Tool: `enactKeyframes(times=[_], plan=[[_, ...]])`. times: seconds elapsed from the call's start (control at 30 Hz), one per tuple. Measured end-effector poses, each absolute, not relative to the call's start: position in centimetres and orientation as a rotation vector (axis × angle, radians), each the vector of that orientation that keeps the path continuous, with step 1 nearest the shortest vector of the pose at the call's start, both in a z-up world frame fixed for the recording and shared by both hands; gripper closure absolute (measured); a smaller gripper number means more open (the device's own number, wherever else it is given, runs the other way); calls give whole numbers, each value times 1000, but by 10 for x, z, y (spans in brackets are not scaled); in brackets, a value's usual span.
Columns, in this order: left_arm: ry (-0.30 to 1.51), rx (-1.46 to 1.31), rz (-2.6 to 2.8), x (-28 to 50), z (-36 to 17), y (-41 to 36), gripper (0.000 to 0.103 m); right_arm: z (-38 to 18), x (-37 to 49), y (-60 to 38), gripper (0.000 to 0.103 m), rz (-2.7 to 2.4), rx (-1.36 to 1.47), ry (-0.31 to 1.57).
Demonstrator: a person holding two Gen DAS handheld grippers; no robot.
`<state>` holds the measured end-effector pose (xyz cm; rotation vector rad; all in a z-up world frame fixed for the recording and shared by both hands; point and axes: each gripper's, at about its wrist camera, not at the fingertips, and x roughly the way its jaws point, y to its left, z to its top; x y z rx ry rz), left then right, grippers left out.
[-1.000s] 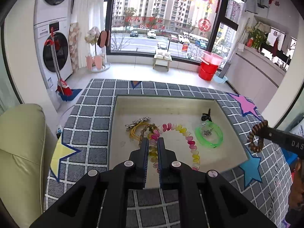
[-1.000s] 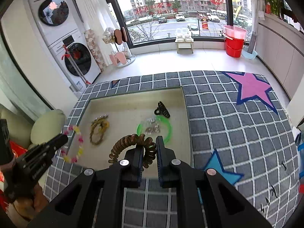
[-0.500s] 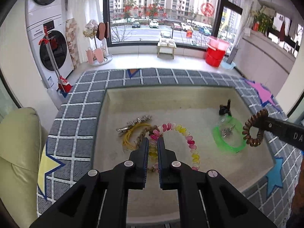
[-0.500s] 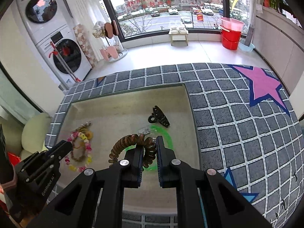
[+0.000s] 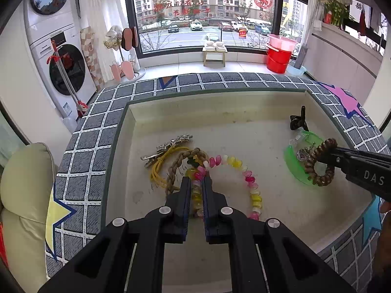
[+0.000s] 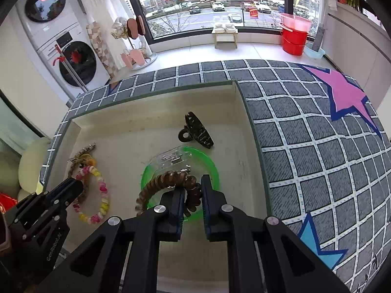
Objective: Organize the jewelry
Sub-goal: 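Open right tool to drop the hair tie while left tool releases the bracelet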
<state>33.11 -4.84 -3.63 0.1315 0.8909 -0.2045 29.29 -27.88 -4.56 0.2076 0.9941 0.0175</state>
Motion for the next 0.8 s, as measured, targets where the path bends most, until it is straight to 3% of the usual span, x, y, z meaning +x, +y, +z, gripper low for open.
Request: enactKeyframes(times=[0.17,0.3,0.37,0.47,0.57,0.8], plan=[[890,132,-199,331,-36,-50,79,-48,292,-277,84,19,205,1005],[886,146,-201,330,-37,-51,79,-48,291,-274,59,34,204,999],[885,151,-199,329,-36,-51,79,-45,290,-272,51,32,195,988],[880,146,-188,329,-35,-51,79,-38,286,-274,47,50,227,967],[859,140,-184,326,-31,-50,79,-27,280,-279,28,63,267,932],[859,136,-190,326,-29,-49,79,-23,273,-285,25,66,298,931]])
